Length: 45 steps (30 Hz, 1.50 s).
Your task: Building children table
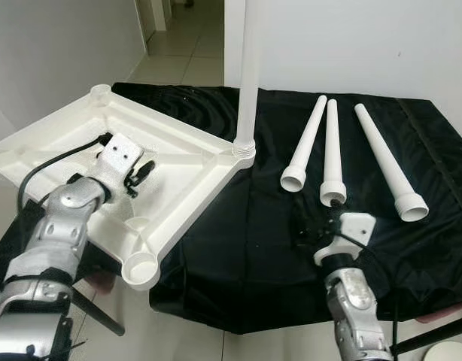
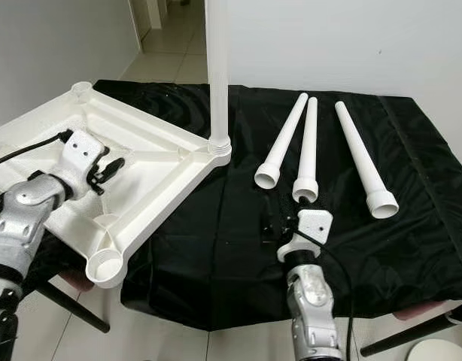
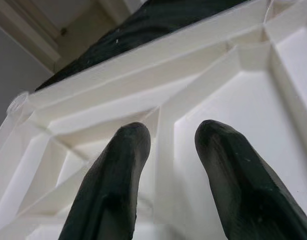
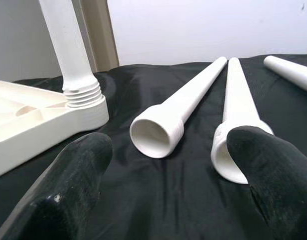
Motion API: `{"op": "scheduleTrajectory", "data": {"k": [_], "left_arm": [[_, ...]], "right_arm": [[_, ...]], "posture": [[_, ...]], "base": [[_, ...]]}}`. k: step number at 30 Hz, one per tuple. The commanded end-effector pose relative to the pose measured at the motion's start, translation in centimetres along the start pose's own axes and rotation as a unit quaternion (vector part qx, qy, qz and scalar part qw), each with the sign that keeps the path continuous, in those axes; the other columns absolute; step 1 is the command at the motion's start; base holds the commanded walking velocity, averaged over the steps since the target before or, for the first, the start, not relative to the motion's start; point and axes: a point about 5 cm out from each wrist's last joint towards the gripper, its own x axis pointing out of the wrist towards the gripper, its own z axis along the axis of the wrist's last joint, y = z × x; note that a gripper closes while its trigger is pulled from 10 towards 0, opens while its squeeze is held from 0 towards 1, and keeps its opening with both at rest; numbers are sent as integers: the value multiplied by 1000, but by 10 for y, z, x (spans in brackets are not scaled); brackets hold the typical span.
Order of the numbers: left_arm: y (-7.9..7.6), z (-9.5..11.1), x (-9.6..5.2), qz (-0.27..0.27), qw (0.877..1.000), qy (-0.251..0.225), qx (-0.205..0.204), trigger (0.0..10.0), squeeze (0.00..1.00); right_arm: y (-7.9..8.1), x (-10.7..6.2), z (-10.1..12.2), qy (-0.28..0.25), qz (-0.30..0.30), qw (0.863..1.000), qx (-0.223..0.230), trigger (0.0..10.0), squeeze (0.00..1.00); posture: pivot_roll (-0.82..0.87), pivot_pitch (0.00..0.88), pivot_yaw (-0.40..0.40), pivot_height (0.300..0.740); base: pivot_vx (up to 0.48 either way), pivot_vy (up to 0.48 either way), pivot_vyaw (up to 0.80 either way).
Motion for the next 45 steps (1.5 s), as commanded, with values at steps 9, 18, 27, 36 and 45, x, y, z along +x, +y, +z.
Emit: {"op": "scheduleTrajectory", "data": {"k": [9,18,27,36,45], "left_arm": [[-18,-16,-21,-69,995,52,58,10000,0],[-57,-17,-29,-176,982,51,39,10000,0],[-85,-20,-39,-255,965,59,33,10000,0],[-119,-11,-33,-303,952,45,22,10000,0],[-137,6,-15,-282,959,18,5,10000,0]], "right_arm": [[-1,1,5,2,14,1000,-5,10000,0],[-5,3,9,-3,19,1000,-10,10000,0],[-10,2,11,-3,20,1000,-18,10000,0],[-12,0,12,-2,14,1000,-19,10000,0],[-12,-3,10,0,8,1000,-17,10000,0]], "posture": [[33,0,-10,740],[31,0,-17,740],[13,0,-12,740],[1,0,1,740],[-15,0,17,740]], "base": [[0,0,0],[0,0,0],[0,0,0],[0,0,0],[0,0,0]]}}
